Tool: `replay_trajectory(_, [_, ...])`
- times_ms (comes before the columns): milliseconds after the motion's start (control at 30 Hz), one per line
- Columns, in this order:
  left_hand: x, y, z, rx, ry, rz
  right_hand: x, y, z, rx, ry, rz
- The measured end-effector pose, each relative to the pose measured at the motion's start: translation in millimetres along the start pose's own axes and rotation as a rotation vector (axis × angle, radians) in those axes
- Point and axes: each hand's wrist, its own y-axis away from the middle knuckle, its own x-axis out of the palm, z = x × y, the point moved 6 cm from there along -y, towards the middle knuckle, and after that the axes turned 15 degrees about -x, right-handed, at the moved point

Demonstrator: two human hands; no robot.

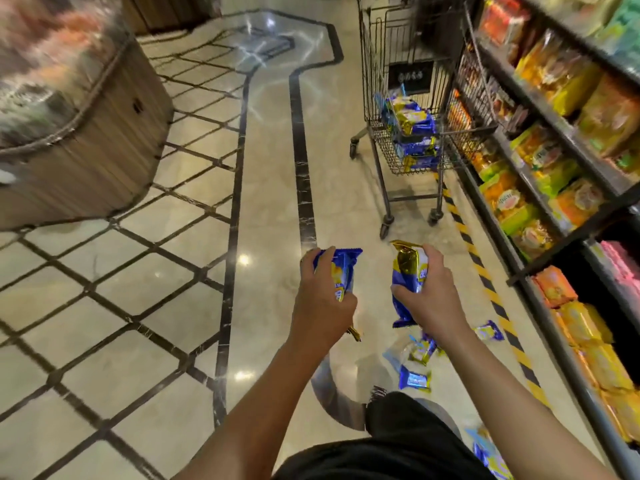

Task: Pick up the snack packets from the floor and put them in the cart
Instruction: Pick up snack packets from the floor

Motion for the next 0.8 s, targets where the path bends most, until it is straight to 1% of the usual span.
replay_trajectory(100, [-7, -35, -22, -0.029, 0.015, -0.037, -6, -54, 8, -0.039, -0.062, 0.009])
replay_trajectory(267, [-13, -86, -57, -0.026, 0.086, -0.128, -6, -136, 14, -0.105, -0.159, 0.041])
replay_trajectory(433, [-17, -136, -72, -0.033, 0.063, -0.165, -3, -192, 22, -0.136, -0.163, 0.073])
replay_trajectory(600, [-11, -197, -67, -0.077, 0.046, -0.125, 16, -244, 22, -0.121, -0.161, 0.097])
replay_trajectory(700, [-5, -246, -60, -0.110, 0.031, -0.080, 30, -277, 24, -0.087, -0.138, 0.059])
replay_trajectory(800, [-2, -295, -58, -0.095, 0.043, -0.035, 48, -314, 33, -0.077, -0.107, 0.005])
